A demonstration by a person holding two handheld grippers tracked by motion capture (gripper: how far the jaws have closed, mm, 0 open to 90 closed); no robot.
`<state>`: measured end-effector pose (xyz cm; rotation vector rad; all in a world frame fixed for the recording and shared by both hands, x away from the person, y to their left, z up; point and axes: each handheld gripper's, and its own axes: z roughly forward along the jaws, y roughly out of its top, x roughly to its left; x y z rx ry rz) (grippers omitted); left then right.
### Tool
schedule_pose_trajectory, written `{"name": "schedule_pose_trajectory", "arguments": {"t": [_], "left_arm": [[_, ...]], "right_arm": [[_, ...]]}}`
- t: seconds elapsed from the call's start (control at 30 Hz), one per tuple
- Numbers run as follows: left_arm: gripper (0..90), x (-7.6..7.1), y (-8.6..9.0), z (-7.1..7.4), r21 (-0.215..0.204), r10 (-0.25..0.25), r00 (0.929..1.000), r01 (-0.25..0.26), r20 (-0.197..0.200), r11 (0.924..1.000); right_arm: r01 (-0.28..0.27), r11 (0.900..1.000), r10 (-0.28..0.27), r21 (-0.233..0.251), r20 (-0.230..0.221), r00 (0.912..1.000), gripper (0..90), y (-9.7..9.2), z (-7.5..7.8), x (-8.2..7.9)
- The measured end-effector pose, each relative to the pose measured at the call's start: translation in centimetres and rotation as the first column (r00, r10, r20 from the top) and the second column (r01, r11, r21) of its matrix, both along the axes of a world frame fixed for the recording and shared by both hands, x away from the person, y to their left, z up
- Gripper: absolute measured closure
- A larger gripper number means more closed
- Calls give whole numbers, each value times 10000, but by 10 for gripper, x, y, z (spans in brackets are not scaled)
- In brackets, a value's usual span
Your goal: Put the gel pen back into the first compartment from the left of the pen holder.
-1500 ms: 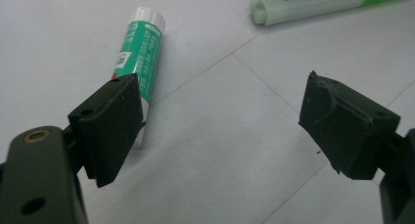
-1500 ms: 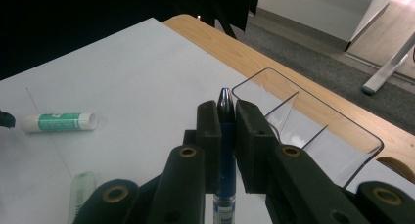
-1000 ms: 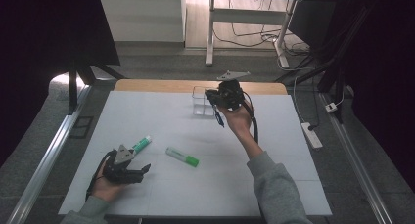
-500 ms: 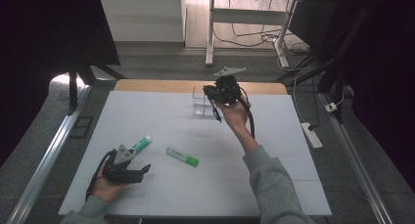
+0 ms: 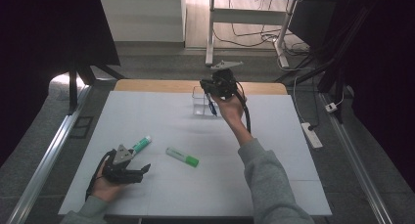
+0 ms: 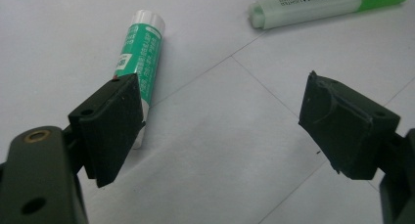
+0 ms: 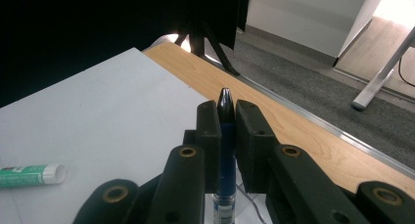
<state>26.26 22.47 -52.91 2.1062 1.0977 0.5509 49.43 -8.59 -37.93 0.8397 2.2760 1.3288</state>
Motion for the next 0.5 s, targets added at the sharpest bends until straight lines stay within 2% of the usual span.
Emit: {"name": "schedule_pose_trajectory", "arguments": {"t": [0.27, 0.5], "left_arm": [[160, 0, 0, 0, -19, 10, 10000, -10, -6, 10000], [160, 0, 1, 0, -65, 12, 10000, -12, -8, 10000]], "right_arm": [[80, 9999, -81, 120, 92, 9999, 807, 2, 4, 8], [318, 9981, -317, 520, -31, 9995, 807, 2, 2, 18]]}}
